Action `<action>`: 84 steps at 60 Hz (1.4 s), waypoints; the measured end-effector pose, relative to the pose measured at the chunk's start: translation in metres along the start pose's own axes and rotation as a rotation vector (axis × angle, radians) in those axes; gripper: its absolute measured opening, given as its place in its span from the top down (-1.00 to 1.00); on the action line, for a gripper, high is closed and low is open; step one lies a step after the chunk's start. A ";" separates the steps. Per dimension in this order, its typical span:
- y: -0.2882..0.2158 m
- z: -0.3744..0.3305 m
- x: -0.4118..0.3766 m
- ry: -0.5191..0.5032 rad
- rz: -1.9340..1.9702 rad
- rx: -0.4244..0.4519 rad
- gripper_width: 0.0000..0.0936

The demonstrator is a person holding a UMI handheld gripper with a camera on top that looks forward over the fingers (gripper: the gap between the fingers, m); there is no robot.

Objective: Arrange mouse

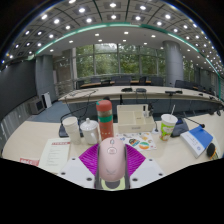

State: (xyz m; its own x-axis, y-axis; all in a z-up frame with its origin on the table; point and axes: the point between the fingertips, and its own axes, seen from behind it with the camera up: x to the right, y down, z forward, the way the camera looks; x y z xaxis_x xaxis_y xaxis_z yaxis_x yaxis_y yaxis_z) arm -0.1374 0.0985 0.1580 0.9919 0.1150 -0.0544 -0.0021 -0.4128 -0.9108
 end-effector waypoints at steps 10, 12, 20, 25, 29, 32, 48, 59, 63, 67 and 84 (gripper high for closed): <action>0.084 0.046 -0.053 -0.005 -0.012 -0.132 0.27; 0.098 0.052 -0.054 0.005 -0.022 -0.152 0.27; 0.142 0.071 -0.051 0.056 -0.038 -0.210 0.12; 0.156 0.074 -0.050 0.053 -0.043 -0.231 -0.01; 0.153 0.068 -0.048 0.069 -0.062 -0.239 -0.28; 0.147 0.060 -0.049 0.068 -0.068 -0.245 -0.76; 0.091 -0.061 -0.076 0.079 -0.070 -0.209 -0.81; 0.069 -0.172 -0.096 0.085 -0.071 -0.152 -0.82; 0.066 -0.212 -0.100 0.094 -0.071 -0.126 -0.82; 0.068 -0.250 -0.102 0.102 -0.070 -0.107 -0.83; 0.083 -0.360 -0.107 0.125 -0.063 -0.069 -0.82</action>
State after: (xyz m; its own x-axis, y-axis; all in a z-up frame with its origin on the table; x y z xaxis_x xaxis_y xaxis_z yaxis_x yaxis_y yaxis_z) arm -0.1982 -0.2732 0.2356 0.9978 0.0312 0.0578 0.0656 -0.4697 -0.8804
